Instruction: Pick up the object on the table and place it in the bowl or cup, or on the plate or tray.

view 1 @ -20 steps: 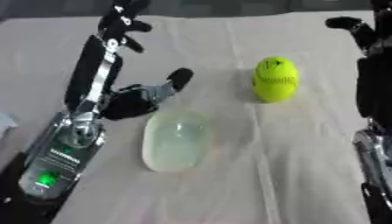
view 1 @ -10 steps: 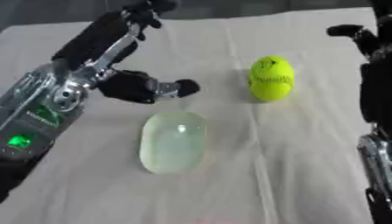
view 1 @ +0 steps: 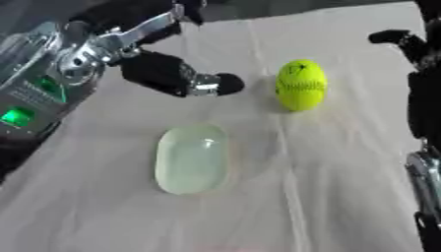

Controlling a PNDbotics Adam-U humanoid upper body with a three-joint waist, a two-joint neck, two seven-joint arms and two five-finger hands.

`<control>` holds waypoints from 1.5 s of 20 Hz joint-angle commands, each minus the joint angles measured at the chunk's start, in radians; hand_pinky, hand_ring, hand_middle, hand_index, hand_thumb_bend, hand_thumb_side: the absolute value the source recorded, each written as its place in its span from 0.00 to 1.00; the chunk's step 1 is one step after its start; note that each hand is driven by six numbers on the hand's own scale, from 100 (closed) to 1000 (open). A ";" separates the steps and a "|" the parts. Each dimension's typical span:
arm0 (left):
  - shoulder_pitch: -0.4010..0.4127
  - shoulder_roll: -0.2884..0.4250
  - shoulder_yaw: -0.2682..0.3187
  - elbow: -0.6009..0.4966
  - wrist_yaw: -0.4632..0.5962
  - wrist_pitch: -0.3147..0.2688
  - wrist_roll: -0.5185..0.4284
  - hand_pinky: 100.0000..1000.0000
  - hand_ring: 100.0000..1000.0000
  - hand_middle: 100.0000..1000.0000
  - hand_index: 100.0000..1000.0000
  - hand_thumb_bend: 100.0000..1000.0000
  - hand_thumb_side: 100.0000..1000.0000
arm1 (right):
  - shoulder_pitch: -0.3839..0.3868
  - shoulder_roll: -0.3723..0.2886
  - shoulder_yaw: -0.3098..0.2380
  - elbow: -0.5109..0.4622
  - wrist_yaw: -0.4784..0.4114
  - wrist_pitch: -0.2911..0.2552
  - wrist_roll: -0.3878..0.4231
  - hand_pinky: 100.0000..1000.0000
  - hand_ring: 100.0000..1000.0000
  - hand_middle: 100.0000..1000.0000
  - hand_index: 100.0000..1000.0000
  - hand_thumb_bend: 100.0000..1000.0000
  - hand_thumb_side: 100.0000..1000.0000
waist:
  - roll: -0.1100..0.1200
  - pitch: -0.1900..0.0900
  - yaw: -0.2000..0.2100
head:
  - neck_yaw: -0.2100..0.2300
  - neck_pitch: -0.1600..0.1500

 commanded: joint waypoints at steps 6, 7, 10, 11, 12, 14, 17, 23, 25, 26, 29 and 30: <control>-0.134 -0.044 -0.042 0.103 0.038 0.009 -0.035 0.59 0.77 1.00 0.99 0.55 0.85 | -0.008 -0.015 0.006 -0.010 -0.001 0.003 0.005 0.63 0.98 0.94 1.00 0.00 0.93 | 0.021 -0.023 -0.026 | 0.011 0.013; -0.147 -0.053 -0.046 0.117 0.038 0.007 -0.035 0.59 0.77 1.00 0.99 0.54 0.85 | -0.009 -0.015 0.006 -0.011 0.000 0.004 0.004 0.63 0.98 0.94 1.00 0.00 0.93 | 0.024 -0.023 -0.030 | 0.010 0.015; -0.180 -0.079 -0.057 0.148 0.040 0.004 -0.035 0.59 0.76 1.00 0.99 0.54 0.86 | -0.013 -0.014 0.006 -0.012 0.002 0.006 0.004 0.63 0.98 0.94 1.00 0.00 0.92 | 0.032 -0.024 -0.041 | 0.008 0.021; -0.188 -0.087 -0.059 0.155 0.039 0.000 -0.036 0.59 0.76 1.00 0.99 0.53 0.86 | -0.014 -0.014 0.007 -0.012 0.002 0.007 0.003 0.63 0.98 0.94 1.00 0.00 0.92 | 0.034 -0.024 -0.045 | 0.009 0.022; -0.195 -0.097 -0.060 0.163 0.038 -0.003 -0.035 0.58 0.76 1.00 0.99 0.53 0.86 | -0.017 -0.013 0.007 -0.013 0.003 0.008 0.003 0.63 0.98 0.94 1.00 0.00 0.92 | 0.036 -0.024 -0.049 | 0.009 0.023; -0.206 -0.111 -0.061 0.180 0.033 -0.007 -0.031 0.58 0.76 1.00 0.99 0.53 0.86 | -0.021 -0.011 0.008 -0.014 0.003 0.009 0.002 0.63 0.98 0.94 1.00 0.00 0.92 | 0.039 -0.023 -0.057 | 0.008 0.026; -0.220 -0.132 -0.062 0.218 0.025 -0.010 -0.026 0.58 0.76 1.00 0.99 0.52 0.87 | -0.028 -0.010 0.007 -0.017 0.004 0.010 0.000 0.63 0.98 0.93 1.00 0.00 0.92 | 0.045 -0.023 -0.069 | 0.009 0.031; -0.221 -0.170 -0.067 0.294 0.001 -0.024 -0.006 0.58 0.76 1.00 0.99 0.52 0.87 | -0.044 -0.006 -0.004 -0.026 0.012 0.015 -0.023 0.63 0.97 0.93 1.00 0.00 0.91 | 0.052 -0.019 -0.091 | 0.007 0.043; -0.219 -0.177 -0.067 0.312 -0.005 -0.029 -0.001 0.58 0.76 1.00 0.99 0.52 0.87 | -0.048 -0.005 -0.008 -0.029 0.015 0.018 -0.032 0.63 0.97 0.93 1.00 0.00 0.91 | 0.054 -0.018 -0.096 | 0.005 0.046; -0.219 -0.181 -0.068 0.321 -0.007 -0.032 0.001 0.58 0.76 1.00 0.99 0.51 0.88 | -0.049 -0.006 -0.009 -0.030 0.017 0.019 -0.035 0.63 0.97 0.93 1.00 0.00 0.91 | 0.055 -0.017 -0.097 | 0.005 0.047; -0.213 -0.190 -0.065 0.333 -0.018 -0.042 0.009 0.58 0.76 1.00 0.99 0.51 0.88 | -0.053 -0.006 -0.010 -0.033 0.021 0.020 -0.040 0.63 0.97 0.93 1.00 0.00 0.90 | 0.058 -0.012 -0.101 | 0.010 0.048; -0.210 -0.191 -0.065 0.336 -0.023 -0.045 0.010 0.58 0.76 1.00 0.99 0.51 0.88 | -0.055 -0.005 -0.010 -0.034 0.022 0.021 -0.042 0.63 0.97 0.93 1.00 0.00 0.90 | 0.059 -0.010 -0.103 | 0.011 0.047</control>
